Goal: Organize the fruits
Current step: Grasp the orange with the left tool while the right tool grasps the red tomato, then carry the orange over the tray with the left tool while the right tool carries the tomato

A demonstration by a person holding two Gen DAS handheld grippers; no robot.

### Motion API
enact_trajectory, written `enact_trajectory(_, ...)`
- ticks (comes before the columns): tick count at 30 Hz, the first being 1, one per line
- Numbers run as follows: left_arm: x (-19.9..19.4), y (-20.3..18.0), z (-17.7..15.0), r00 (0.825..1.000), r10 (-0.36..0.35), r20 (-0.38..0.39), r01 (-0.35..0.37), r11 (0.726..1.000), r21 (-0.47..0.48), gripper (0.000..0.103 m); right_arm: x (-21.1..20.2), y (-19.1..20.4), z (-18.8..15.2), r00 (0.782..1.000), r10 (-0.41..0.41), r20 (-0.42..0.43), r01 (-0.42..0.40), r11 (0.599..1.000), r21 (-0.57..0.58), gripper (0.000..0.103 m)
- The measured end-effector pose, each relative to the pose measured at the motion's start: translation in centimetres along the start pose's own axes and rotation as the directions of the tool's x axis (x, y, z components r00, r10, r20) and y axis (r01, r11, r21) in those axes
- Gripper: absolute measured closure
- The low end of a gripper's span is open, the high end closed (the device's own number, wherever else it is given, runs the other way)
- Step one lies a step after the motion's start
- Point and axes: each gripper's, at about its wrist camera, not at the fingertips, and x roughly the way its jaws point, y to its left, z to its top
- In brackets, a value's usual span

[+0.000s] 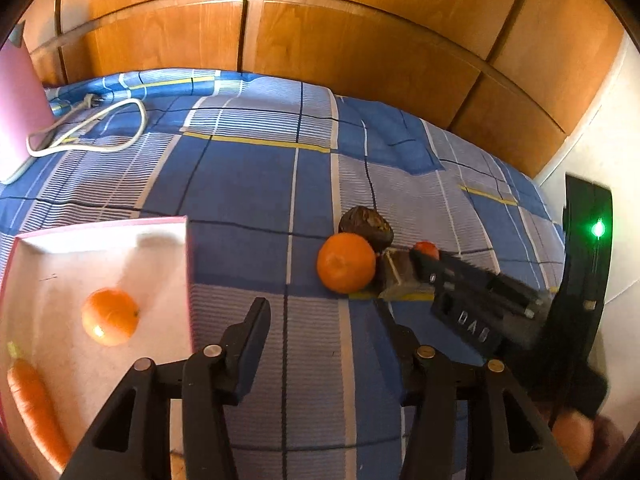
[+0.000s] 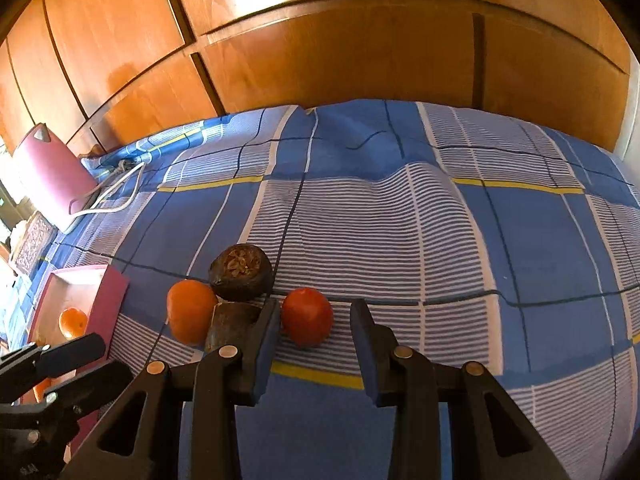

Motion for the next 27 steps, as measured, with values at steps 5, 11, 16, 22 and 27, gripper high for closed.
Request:
enact_trajectory(5, 1.0, 0.1, 1.0, 1.000, -0.013, 0.001, 0.013, 1.000, -0.017, 0.052, 0.2, 0.3, -0.4, 1.000, -0.015, 0.005, 0.015, 1.000, -0.021, 0.077)
enact_trajectory(11, 2.2, -0.5, 2.1, 0.999, -0.039, -0.006, 0.039, 0.999, -0.027, 0.051, -0.3, 0.6, -1.1, 0.999, -0.037, 0.014, 0.037, 0.998, -0.056, 0.077)
enact_trajectory(16, 3.9, -0.4, 2.7, 0.999, -0.039, -0.037, 0.037, 0.998, -0.053, 0.051, -0.3, 0.6, -1.1, 0.999, -0.035, 0.016, 0.035, 0.998, -0.060, 0.077)
enact_trajectory(22, 4.8, -0.3, 2.9, 0.994, -0.103, -0.042, 0.100, 0.993, -0.068, 0.065, -0.3, 0.6, -1.1, 0.999, -0.036, 0.018, 0.037, 0.997, -0.061, 0.077)
enact_trajectory(27, 4.2, -0.6, 2.3, 0.995, -0.097, -0.039, 0.095, 0.994, -0.049, 0.066, -0.3, 0.7, -1.1, 0.999, -0.038, 0.018, 0.039, 0.997, -0.065, 0.077)
